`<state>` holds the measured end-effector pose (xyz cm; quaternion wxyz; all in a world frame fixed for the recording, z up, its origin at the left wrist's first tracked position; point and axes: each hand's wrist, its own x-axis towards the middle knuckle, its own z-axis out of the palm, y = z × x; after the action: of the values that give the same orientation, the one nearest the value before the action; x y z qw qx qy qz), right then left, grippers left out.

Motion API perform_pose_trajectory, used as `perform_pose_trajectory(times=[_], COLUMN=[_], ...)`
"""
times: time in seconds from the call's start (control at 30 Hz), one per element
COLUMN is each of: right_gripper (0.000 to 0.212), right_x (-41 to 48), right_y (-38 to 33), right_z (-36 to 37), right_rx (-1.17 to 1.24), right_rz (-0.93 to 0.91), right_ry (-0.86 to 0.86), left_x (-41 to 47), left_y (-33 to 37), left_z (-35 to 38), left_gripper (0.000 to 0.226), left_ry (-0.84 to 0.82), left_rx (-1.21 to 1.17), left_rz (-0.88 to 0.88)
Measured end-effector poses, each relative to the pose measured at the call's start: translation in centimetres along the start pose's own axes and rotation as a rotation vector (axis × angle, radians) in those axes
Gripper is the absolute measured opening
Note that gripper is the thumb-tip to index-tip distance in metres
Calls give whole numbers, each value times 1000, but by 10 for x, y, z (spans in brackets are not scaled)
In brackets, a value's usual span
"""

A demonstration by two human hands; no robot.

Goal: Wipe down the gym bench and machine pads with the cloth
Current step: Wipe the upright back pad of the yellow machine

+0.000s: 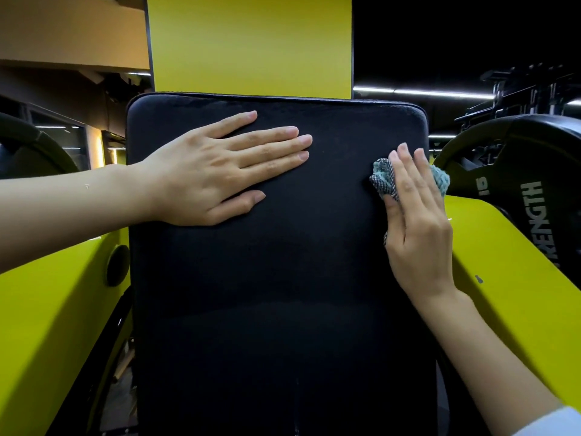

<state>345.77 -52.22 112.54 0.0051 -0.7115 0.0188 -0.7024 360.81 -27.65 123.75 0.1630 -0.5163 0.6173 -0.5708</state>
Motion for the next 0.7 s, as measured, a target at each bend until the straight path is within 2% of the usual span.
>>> perform_pose_trajectory(times=[0.47,0.7], right_gripper=[46,45], right_x=[-122,-71], right_y=[-17,-4], right_z=[-15,-13], right_rx=[-7,22], right_rz=[-29,-50], right_ry=[-118,-101], left_x=[1,1], left_y=[5,4], left_z=[-1,0], left_gripper=[61,62], left_ry=[-13,0], left_rx=[1,-2], left_rz=[-32,-38])
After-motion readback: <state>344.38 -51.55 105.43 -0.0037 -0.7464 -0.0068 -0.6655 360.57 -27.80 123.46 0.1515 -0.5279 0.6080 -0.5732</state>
